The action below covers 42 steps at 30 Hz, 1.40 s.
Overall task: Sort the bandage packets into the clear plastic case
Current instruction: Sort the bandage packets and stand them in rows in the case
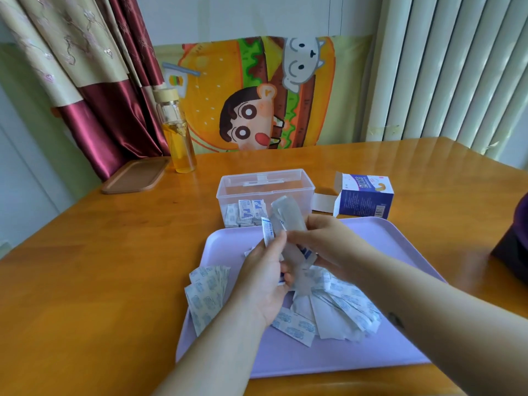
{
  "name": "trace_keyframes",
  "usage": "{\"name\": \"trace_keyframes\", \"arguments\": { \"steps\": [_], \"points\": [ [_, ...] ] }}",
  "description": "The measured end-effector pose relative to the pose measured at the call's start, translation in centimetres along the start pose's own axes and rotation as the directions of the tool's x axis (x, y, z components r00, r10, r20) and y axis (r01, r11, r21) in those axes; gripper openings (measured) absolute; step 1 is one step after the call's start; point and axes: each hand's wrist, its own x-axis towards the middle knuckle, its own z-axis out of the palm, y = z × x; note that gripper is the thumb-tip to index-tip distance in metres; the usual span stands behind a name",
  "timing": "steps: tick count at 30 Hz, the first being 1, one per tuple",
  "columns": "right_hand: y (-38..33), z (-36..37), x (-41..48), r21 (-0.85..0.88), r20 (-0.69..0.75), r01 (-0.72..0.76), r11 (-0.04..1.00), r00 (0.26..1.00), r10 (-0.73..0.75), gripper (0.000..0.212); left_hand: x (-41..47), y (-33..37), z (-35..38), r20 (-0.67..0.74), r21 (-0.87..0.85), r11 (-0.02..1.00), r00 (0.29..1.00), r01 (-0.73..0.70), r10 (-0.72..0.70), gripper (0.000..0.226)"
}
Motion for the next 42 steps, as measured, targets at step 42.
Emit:
{"name": "trace_keyframes", "arguments": {
  "steps": [42],
  "points": [
    [0.2,-0.1,-0.2,0.120,0.087,-0.060,0.991,0.995,0.049,0.023,2.1,1.2,-2.7,0.016,0.056,0.997,0.998,0.060,-0.061,0.016]
  ]
}}
